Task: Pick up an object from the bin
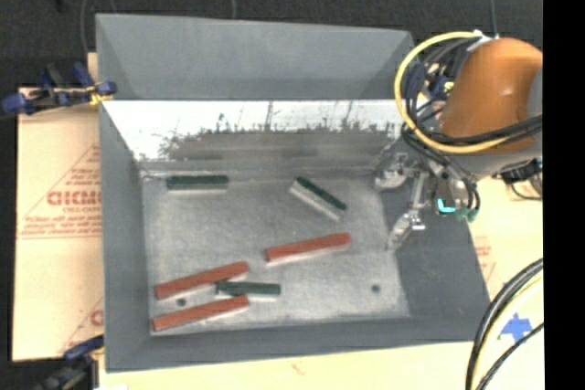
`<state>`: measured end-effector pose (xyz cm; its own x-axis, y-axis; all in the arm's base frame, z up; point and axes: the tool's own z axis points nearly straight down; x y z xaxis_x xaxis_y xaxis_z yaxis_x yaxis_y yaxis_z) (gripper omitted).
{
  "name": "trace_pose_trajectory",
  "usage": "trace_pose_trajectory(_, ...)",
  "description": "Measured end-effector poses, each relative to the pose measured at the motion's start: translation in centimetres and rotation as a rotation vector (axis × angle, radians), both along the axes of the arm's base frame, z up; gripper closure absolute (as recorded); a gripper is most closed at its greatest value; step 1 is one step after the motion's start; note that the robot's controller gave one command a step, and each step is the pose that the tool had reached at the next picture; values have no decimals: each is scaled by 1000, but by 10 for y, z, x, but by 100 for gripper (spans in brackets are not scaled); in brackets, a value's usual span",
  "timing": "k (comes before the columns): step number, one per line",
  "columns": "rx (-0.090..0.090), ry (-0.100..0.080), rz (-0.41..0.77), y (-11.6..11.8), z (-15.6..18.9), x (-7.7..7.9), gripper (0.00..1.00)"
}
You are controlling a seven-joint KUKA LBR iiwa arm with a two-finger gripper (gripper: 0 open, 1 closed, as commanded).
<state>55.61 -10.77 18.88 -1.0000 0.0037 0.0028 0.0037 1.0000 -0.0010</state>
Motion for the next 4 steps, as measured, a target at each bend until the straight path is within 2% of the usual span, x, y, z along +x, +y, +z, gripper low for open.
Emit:
trace_pose_trajectory(1,-1,-7,3,0,3,2,0)
trace_pose_trajectory(2,-1,-10,119,43,-54,7,0)
trace_pose_trajectory(3,1,-2,257,62,-58,8,0)
trace_pose_trajectory(4,2,-8,205,92,-79,-6,0)
